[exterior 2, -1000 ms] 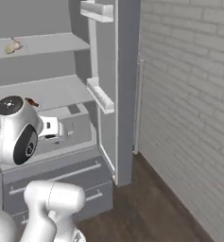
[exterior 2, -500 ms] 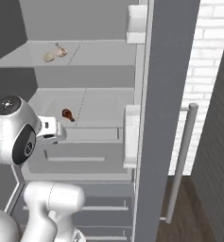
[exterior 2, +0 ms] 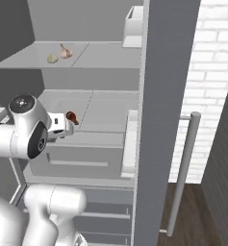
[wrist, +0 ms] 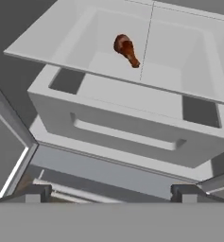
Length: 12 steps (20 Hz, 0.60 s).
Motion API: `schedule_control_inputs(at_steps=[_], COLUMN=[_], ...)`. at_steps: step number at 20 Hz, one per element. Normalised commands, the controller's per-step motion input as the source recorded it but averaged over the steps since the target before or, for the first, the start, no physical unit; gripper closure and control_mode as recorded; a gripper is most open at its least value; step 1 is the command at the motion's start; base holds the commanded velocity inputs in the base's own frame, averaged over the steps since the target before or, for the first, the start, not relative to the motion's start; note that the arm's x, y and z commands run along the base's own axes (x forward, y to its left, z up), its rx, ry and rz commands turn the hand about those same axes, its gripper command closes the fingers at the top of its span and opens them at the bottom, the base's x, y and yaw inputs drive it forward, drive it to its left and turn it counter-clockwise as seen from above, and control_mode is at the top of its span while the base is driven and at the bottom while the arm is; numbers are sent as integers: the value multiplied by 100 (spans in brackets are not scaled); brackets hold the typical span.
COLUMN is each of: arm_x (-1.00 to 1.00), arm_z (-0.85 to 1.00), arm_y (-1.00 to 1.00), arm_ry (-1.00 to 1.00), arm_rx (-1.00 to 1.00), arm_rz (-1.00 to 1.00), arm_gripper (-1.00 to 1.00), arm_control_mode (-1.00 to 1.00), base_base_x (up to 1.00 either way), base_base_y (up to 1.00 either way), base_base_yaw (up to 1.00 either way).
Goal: Place one garlic and one chicken drumstick in each tupperware on the nearby counter, to pack two identical lunches.
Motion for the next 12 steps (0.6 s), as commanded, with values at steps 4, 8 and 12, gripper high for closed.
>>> schedule_control_inputs(at_steps=[4,8,12], arm_x=[100,100,100], arm_z=[-19,-39,-18], arm_y=[1,25,30], arm_ry=[-6,0,7], arm_rx=[6,2,2], arm_rz=[0,5,4], arm_gripper=[-100,-100,-100], arm_control_mode=[-100,-100,-100], base_base_x=[0,0,0], base_base_y=[0,0,0], base_base_yaw=[0,0,0])
